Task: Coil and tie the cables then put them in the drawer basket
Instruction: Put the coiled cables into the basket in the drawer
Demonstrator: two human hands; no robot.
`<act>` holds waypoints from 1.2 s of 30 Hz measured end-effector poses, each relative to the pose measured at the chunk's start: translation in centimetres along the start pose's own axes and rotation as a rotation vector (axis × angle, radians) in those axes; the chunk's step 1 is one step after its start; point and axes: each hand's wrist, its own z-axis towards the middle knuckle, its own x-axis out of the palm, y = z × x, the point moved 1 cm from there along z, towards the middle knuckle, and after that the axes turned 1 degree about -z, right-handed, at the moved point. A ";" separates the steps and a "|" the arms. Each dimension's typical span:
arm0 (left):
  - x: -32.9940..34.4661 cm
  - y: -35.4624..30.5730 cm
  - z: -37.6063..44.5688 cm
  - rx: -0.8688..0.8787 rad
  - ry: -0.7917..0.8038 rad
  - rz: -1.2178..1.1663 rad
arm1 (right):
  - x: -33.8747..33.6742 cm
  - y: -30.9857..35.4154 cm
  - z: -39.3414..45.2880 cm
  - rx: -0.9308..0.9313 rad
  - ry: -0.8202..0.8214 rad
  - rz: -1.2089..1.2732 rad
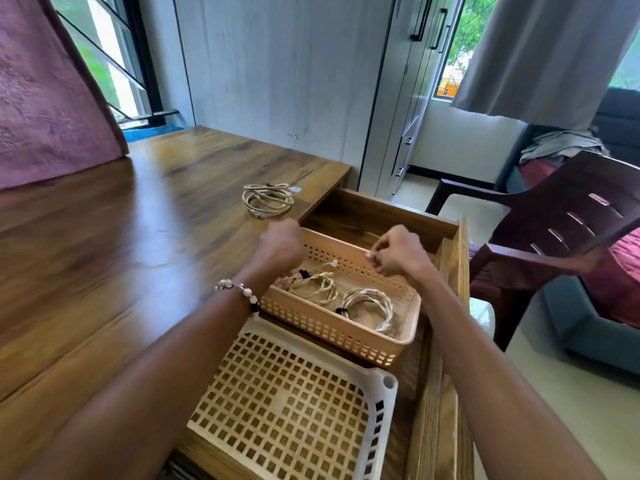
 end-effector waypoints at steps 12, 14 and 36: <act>-7.7 5.5 5.0 -0.343 -0.334 -0.326 | 6.9 10.2 6.7 -0.141 -0.019 0.325; -7.8 5.2 5.5 -0.310 -0.236 -0.557 | 8.1 11.0 7.6 -0.121 0.069 0.241; -6.7 3.5 -12.5 -0.350 0.068 -0.868 | 3.4 7.4 -10.2 0.053 0.219 0.791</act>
